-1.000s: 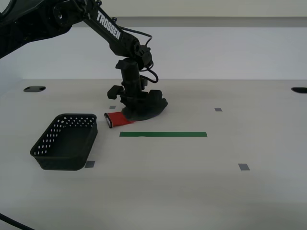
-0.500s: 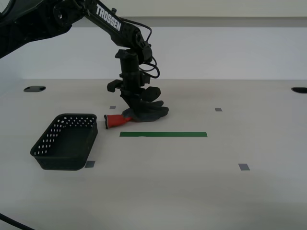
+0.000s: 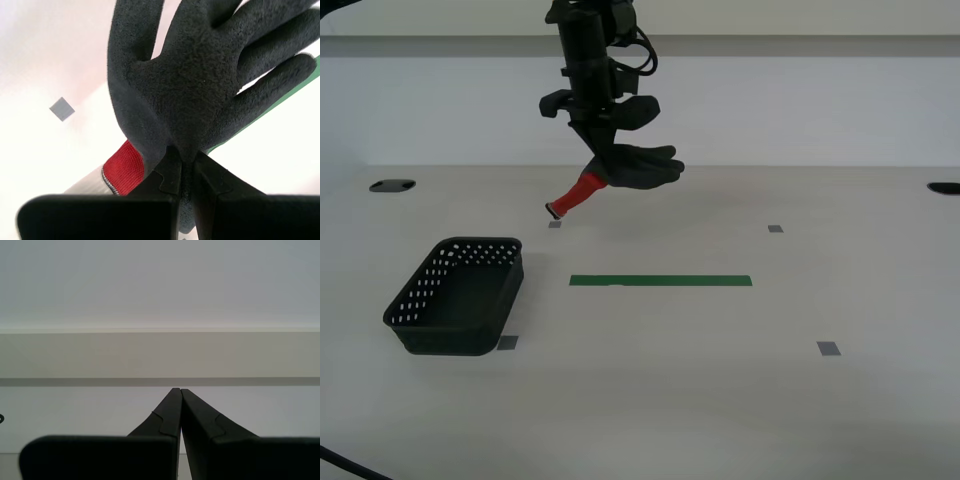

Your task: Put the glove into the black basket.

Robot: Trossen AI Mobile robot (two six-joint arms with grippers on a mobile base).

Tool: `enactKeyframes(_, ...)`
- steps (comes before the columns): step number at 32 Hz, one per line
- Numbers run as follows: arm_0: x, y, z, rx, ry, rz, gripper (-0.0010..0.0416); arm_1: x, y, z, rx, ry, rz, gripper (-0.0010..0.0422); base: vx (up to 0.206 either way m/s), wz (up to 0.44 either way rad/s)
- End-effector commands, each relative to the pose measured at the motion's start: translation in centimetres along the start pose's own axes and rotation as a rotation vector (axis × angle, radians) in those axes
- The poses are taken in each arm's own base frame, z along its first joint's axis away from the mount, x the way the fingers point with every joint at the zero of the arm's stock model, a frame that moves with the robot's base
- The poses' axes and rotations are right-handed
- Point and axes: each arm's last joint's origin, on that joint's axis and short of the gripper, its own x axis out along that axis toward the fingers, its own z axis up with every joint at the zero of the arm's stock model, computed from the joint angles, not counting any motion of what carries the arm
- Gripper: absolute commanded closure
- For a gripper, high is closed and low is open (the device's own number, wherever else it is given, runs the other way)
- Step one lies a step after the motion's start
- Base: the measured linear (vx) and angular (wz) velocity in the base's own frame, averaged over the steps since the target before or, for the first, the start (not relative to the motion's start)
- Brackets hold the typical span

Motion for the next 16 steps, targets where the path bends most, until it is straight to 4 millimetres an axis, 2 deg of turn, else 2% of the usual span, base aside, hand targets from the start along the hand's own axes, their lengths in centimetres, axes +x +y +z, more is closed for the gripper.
enactKeyframes(1,0.0,0.0,0.0,0.0,-0.001,0.0,0.0405,-1.7,-0.2,-0.3,0.015,0.007,-0.004,0.0414,0.0,0.0)
enactKeyframes(7,0.0,0.0,0.0,0.0,0.004,-0.001,0.0405,-5.6,-0.7,-1.1,0.021,0.014,-0.005,0.0414,0.0,0.0)
enactKeyframes(16,0.0,0.0,-0.1,0.0,0.01,0.0,0.0405,-9.1,-1.0,-2.3,0.016,0.021,-0.005,0.0414,0.0,0.0)
